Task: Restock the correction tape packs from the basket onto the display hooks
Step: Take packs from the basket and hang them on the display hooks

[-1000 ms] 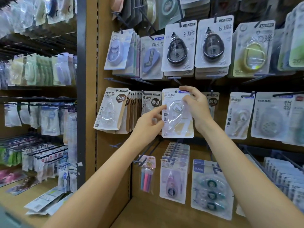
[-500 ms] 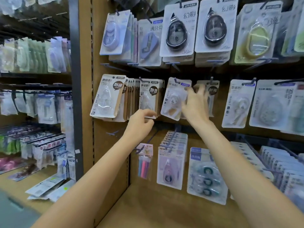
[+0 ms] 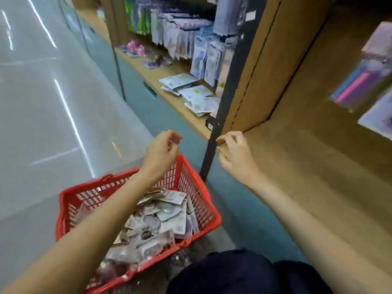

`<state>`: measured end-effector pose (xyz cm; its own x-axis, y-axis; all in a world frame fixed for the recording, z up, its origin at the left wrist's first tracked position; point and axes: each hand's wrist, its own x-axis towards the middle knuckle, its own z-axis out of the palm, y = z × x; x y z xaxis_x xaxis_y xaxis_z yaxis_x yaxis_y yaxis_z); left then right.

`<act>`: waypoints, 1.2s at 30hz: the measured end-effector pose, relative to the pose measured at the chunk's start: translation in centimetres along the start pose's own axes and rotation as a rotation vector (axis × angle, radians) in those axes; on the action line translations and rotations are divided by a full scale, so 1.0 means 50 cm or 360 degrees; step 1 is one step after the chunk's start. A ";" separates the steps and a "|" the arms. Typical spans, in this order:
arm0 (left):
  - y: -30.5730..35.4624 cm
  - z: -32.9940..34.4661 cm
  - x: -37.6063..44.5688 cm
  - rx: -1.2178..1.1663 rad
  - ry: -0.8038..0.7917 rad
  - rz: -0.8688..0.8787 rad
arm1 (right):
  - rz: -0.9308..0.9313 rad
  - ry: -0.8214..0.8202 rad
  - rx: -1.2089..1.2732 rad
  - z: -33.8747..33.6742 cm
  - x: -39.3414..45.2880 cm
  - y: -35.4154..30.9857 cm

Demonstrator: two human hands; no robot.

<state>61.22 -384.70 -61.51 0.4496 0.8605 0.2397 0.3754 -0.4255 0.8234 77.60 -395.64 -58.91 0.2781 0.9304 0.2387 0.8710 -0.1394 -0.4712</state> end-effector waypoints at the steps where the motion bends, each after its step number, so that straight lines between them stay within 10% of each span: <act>1: -0.064 -0.007 -0.017 0.0044 -0.0054 -0.0139 | 0.0064 -0.0252 0.0012 0.061 0.009 0.019; 8: -0.394 0.024 -0.114 0.0738 -0.0408 -0.0474 | -0.0196 -0.1350 -0.0336 0.439 0.036 0.125; 14: -0.528 0.101 -0.085 0.1354 -0.0853 -0.0251 | -0.0398 -0.1296 -0.0923 0.659 0.050 0.216; 19: -0.558 0.136 -0.058 0.1670 -0.0983 -0.0392 | -0.0340 -0.1126 -0.0608 0.663 0.075 0.233; 28: -0.458 0.038 -0.028 0.1316 -0.0695 -0.0418 | 0.0068 -0.0390 0.0458 0.467 0.127 0.154; 36: -0.315 -0.080 -0.039 -0.0403 -0.0105 -0.0896 | 0.0849 -0.0396 0.1262 0.296 0.114 0.104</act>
<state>51.19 -378.54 -72.88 0.2906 0.9110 -0.2926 0.3690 0.1755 0.9127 77.73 -386.05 -72.56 0.3832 0.8691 -0.3127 0.1074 -0.3782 -0.9195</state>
